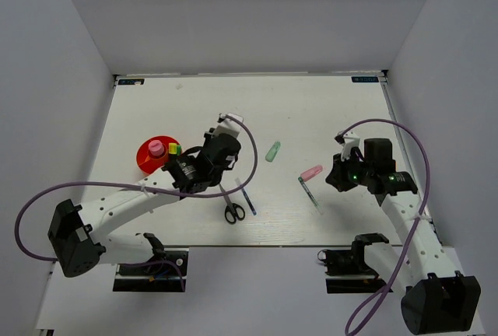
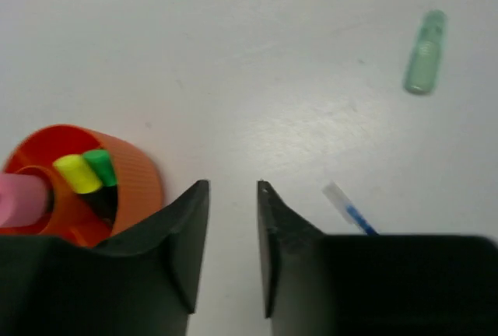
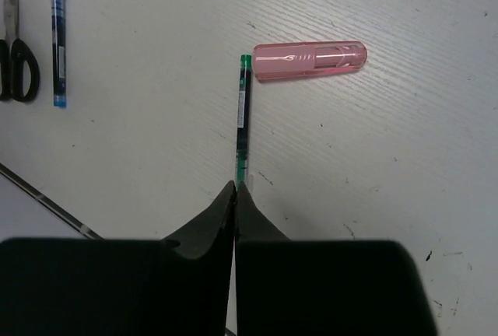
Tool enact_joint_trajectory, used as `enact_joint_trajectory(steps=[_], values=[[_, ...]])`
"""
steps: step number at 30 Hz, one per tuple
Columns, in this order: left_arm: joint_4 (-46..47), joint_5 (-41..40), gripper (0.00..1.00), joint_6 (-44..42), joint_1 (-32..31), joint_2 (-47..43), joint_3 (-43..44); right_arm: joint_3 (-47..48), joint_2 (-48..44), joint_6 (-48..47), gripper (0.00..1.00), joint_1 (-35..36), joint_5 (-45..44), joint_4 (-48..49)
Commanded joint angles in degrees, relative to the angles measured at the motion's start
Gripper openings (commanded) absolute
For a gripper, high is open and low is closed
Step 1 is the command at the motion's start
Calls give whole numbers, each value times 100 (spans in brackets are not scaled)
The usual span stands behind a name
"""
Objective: Sort the stationery into containers
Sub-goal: Place the pen in the storage box, then pick up the pen from the center of the board.
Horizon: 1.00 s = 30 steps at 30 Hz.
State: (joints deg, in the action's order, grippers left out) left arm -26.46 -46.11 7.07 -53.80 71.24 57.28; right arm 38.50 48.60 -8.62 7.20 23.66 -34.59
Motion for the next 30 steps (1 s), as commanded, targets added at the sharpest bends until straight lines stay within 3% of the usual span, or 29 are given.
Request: enact_joint_trajectory(steps=[1, 2, 4, 6, 8, 10, 11, 12, 14, 16, 17, 19, 25, 30], values=[[-1195, 2057, 49, 1603, 177, -128, 82, 272, 193, -52, 0, 27, -90, 40], [-1186, 2245, 55, 1909, 273, -137, 82, 359, 237, -69, 11, 27, -64, 40], [-1256, 2597, 62, 2411, 361, -32, 108, 525, 422, -78, 46, 44, -54, 31], [-1501, 2598, 60, 2954, 405, 73, 222, 667, 710, -122, 55, 44, -90, 5], [-1590, 2703, 59, 3238, 441, 267, 284, 1035, 1000, -148, 51, 44, -90, -48], [-1425, 2922, 54, 3623, 580, 398, 284, 1385, 1456, -131, 36, 62, -55, -223], [-1389, 3106, 52, 3722, 633, 538, 284, 1440, 1564, -131, 17, 79, -72, -224], [-1354, 3203, 50, 3914, 677, 653, 302, 1511, 1678, -131, 10, 88, -81, -232], [-1055, 3546, 47, 4178, 774, 829, 302, 1687, 1977, -192, 3, 176, -195, -276], [-906, 3783, 47, 4284, 775, 1022, 328, 1722, 2092, -332, 12, 220, -379, -285], [-905, 3854, 47, 4311, 783, 1206, 406, 1661, 2084, -359, 25, 238, -432, -303], [-948, 3907, 47, 4320, 766, 1287, 538, 1582, 2075, -482, 31, 299, -546, -154], [-1625, 4109, 46, 4303, 775, 1779, 1118, 1582, 2417, -780, 32, 492, -362, -434], [-1582, 4180, 47, 4478, 810, 1797, 979, 1572, 2646, -887, 32, 738, -449, -443]])
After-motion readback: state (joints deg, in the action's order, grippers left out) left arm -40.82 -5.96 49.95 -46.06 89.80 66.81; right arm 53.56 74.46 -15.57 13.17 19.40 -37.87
